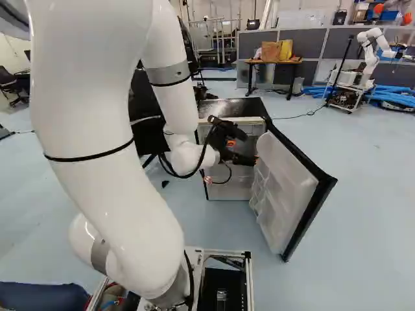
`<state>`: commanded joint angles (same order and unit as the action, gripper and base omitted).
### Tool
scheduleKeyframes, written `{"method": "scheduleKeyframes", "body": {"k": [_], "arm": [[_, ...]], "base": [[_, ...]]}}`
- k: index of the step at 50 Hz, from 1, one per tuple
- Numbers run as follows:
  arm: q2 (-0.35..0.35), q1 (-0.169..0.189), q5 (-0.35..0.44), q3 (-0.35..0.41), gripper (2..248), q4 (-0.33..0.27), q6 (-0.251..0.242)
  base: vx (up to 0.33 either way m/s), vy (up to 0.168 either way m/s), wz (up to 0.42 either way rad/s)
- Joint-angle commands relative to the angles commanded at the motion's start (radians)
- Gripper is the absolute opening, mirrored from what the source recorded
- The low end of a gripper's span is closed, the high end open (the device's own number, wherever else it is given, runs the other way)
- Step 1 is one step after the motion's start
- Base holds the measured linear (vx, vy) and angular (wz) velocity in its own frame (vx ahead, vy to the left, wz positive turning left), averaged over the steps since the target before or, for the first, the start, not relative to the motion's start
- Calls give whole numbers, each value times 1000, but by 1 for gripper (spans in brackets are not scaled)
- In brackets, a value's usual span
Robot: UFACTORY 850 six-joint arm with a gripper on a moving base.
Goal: Grab a drink from the fridge
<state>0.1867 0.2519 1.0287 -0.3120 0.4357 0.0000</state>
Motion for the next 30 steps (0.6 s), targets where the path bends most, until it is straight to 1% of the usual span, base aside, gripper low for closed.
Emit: {"method": "scheduleKeyframes", "body": {"k": [18,30], "arm": [[-80,7,0,92,247,-189,0],[-90,19,0,103,247,-315,0]], "base": [[0,0,0],[0,0,0]]}}
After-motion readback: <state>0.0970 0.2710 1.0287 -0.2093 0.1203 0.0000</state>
